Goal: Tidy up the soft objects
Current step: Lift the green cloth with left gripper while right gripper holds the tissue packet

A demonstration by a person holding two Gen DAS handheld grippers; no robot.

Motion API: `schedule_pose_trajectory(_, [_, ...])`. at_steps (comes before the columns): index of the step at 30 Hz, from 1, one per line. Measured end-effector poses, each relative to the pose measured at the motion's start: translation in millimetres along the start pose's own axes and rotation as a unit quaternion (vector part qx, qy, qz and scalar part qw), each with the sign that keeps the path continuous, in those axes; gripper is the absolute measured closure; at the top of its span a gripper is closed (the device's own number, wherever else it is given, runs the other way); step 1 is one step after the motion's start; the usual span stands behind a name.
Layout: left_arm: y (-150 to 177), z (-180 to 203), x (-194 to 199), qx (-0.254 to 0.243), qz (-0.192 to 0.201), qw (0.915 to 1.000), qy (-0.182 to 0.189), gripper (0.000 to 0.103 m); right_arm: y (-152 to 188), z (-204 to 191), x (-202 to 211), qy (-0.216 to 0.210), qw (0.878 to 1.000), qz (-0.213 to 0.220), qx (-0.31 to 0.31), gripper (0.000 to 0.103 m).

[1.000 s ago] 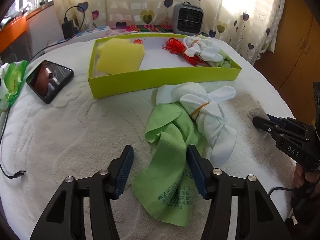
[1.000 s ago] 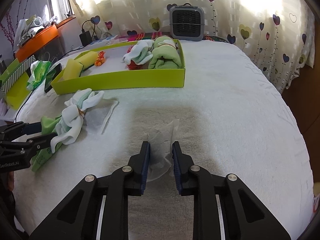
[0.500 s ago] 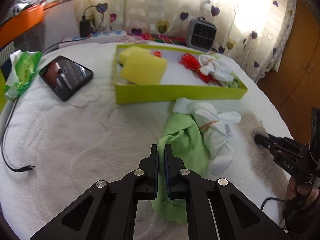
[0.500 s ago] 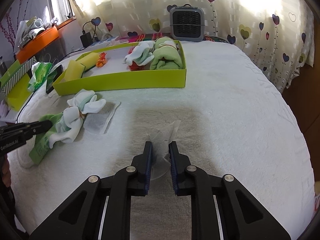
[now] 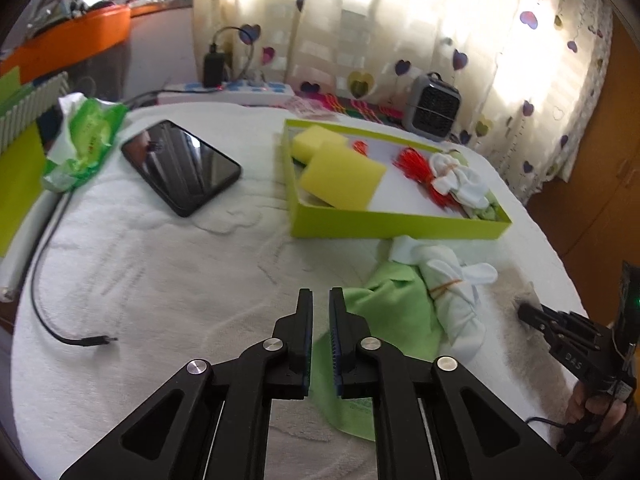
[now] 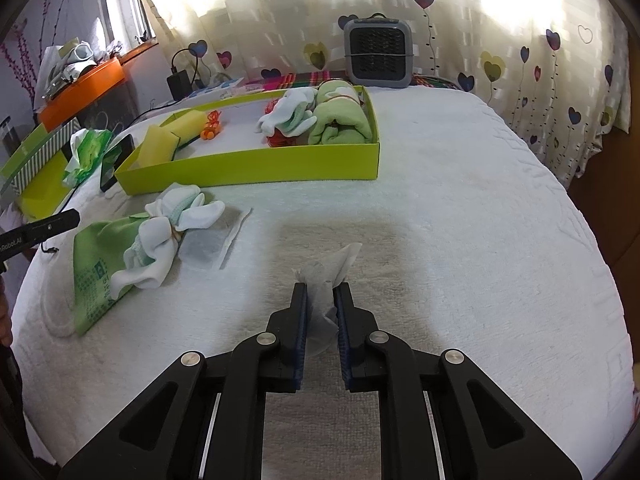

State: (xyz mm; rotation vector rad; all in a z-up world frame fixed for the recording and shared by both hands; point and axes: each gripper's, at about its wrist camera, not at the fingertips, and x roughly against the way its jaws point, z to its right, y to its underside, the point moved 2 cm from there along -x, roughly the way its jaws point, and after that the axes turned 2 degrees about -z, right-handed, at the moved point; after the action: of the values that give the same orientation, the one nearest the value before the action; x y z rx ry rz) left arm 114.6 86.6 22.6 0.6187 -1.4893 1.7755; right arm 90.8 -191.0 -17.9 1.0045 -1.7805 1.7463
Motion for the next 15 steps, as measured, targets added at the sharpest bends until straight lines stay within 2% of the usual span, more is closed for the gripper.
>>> schedule_pose_trajectory(2, [2.0, 5.5, -5.8, -0.006, -0.009, 0.9998, 0.019, 0.074, 0.1, -0.2, -0.3, 0.001, 1.0, 0.0, 0.0, 0.089])
schedule_pose_trajectory(3, [2.8, 7.6, -7.7, -0.009, -0.01, 0.9996, 0.023, 0.061, 0.4, 0.0, -0.3, 0.002, 1.0, 0.0, -0.001, 0.089])
schedule_pose_trajectory(4, [3.1, 10.5, -10.8, -0.015, -0.014, 0.9994, 0.029, 0.054, 0.3, 0.4, -0.2, 0.002, 1.0, 0.0, -0.002, 0.089])
schedule_pose_trajectory(10, [1.3, 22.8, -30.7, -0.041, -0.043, 0.9979, 0.025, 0.045, 0.4, 1.3, -0.9, 0.003, 1.0, -0.002, -0.006, 0.089])
schedule_pose_trajectory(15, [2.9, 35.7, -43.6, -0.066, -0.066, 0.9951, 0.035, 0.044, 0.2, 2.1, -1.6, 0.0, 1.0, -0.004, -0.009, 0.089])
